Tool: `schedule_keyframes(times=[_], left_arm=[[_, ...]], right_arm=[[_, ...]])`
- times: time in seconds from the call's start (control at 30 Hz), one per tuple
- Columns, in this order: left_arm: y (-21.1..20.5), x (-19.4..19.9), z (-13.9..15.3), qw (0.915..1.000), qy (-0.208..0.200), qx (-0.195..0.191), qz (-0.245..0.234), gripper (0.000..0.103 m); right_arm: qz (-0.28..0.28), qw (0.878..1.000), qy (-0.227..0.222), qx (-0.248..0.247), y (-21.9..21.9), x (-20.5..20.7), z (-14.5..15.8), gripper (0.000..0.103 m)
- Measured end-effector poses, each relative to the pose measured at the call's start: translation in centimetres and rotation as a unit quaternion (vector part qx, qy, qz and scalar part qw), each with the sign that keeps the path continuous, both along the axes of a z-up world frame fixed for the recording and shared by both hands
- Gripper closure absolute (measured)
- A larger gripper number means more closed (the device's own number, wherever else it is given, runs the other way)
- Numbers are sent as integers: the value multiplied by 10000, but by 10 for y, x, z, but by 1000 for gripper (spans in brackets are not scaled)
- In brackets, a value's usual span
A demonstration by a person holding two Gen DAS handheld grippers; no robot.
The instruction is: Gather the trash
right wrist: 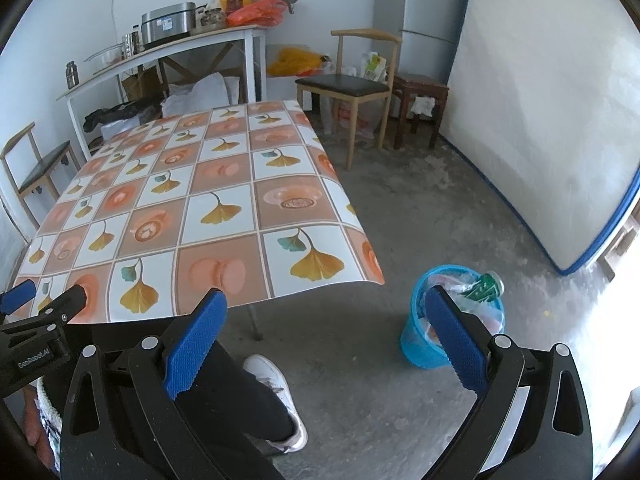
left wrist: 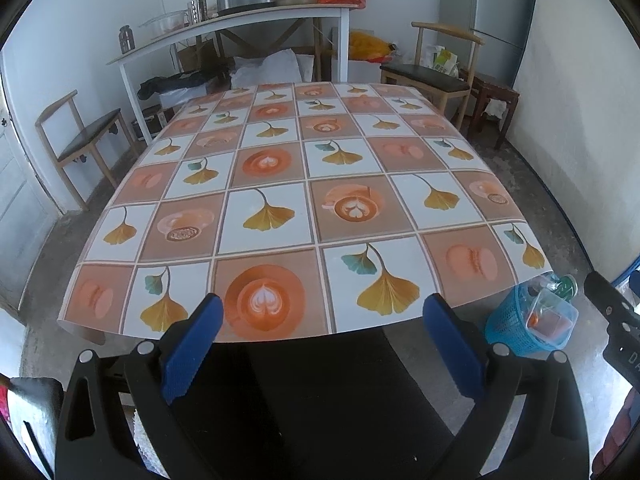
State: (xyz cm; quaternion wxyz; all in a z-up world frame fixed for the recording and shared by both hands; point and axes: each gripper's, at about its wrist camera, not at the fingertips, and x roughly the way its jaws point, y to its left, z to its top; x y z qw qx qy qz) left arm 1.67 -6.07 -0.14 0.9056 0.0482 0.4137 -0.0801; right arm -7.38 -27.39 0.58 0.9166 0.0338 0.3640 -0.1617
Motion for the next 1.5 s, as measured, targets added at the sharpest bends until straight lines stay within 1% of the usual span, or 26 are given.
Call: schedule_keyframes(times=[1.5], left_arm=[[-2, -3, 3, 10000, -13, 16, 0, 5]], right_arm=[[-9, 10000, -56, -25, 0, -2, 5, 7]])
